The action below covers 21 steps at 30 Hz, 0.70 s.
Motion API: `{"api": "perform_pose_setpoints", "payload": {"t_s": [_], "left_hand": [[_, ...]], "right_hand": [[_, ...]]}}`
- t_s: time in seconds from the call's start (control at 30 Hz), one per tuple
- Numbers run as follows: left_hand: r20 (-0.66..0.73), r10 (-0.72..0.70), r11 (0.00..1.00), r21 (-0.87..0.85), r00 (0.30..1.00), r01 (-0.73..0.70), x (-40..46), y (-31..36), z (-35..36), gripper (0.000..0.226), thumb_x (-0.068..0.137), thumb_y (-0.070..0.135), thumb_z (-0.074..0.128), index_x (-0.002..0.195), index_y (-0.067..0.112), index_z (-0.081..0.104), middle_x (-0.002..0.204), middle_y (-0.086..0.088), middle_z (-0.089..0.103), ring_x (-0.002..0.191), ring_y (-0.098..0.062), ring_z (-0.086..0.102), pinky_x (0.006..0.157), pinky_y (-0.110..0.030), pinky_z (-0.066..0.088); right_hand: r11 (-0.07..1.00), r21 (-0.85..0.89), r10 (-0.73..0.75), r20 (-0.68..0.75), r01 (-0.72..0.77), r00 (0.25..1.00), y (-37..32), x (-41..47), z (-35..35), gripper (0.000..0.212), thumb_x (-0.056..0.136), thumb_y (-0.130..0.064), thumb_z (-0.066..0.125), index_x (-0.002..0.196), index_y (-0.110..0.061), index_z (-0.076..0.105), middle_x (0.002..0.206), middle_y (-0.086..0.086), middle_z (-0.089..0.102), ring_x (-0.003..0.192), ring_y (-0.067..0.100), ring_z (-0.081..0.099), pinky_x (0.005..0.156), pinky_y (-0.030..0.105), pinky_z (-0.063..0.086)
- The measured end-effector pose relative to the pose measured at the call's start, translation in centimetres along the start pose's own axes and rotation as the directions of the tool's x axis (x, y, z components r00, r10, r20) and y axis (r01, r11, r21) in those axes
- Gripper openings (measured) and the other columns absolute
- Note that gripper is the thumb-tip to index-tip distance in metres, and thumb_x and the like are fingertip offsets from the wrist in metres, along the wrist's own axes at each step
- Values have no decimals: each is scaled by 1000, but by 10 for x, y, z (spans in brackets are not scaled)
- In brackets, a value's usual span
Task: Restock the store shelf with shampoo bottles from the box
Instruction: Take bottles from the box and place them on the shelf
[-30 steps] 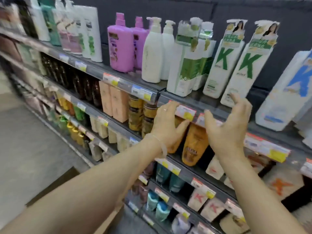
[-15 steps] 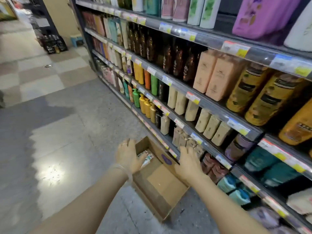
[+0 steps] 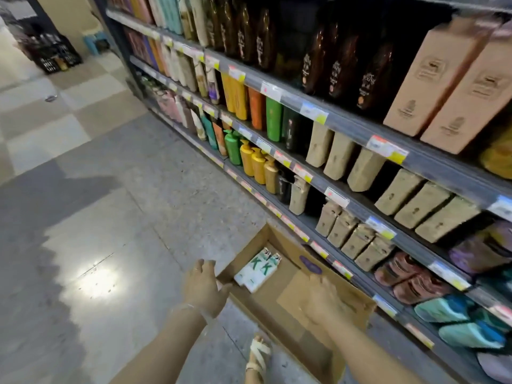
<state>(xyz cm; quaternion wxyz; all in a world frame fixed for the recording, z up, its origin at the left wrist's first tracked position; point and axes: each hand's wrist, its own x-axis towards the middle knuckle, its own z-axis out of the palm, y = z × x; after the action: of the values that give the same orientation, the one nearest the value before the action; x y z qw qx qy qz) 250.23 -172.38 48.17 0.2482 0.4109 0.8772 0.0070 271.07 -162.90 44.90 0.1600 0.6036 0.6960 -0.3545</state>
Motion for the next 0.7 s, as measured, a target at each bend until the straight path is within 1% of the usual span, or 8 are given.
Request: {"api": "perform_pose_setpoints", "payload": {"t_s": [0.07,0.17,0.23,0.3,0.4,0.47,0.57,0.7], "left_hand": [[42,3,999,50,999,-5,44,-4,5,60,89,42,51,139,15,30,147,-7,28,132,-28,32,106,-33,33],[79,28,993,109,996,-36,107,-8,20,55,88,37,52,136,19,32,144,-3,31,128,-24,35,98,-30,39],[144,76,989,118,987,-94,149,-8,37,52,88,33,51,135,20,32,142,-2,31,127,-22,35,99,-29,37],[204,115,983,115,972,-141,185,-10,62,49,90,36,48,133,19,33,141,-1,33,126,-22,36,99,-28,33],[319,147,977,99,936,-187,235,-15,113,57,87,39,48,137,18,30,142,-2,32,126,-23,35,104,-29,30],[401,147,974,103,904,-204,268,-20,154,63,86,41,49,139,17,26,144,-3,30,128,-24,33,108,-32,29],[473,130,964,144,872,-222,320,-30,221,67,88,41,49,143,15,20,148,-3,26,134,-26,27,111,-35,26],[483,133,957,164,865,-239,373,-44,314,72,90,35,49,146,15,9,152,-3,19,139,-24,19,115,-33,19]], "right_hand": [[997,46,54,46,-56,997,-19,38,14,64,89,-27,57,142,-10,26,146,12,30,134,26,34,104,28,33],[985,117,119,99,-130,988,-44,92,39,63,87,-25,58,140,-11,27,139,11,36,128,25,39,103,25,34],[972,169,145,120,-164,982,-54,132,58,57,88,-26,57,138,-12,32,137,10,40,125,25,41,102,27,35],[944,237,196,148,-227,969,-58,170,75,57,88,-27,58,137,-12,33,137,10,41,125,26,42,101,28,37],[851,385,300,200,-356,933,-54,225,105,61,87,-33,62,135,-9,32,137,10,42,126,26,43,97,28,39],[806,430,349,208,-406,914,-48,263,132,63,86,-37,63,133,-7,34,136,11,44,125,25,45,97,29,39],[770,449,391,227,-452,892,-36,324,184,75,85,-38,64,140,-4,25,141,14,40,127,28,43,100,31,39],[716,519,402,242,-467,883,-27,397,259,92,84,-42,64,145,-2,8,148,17,27,135,32,31,108,34,32]]}}
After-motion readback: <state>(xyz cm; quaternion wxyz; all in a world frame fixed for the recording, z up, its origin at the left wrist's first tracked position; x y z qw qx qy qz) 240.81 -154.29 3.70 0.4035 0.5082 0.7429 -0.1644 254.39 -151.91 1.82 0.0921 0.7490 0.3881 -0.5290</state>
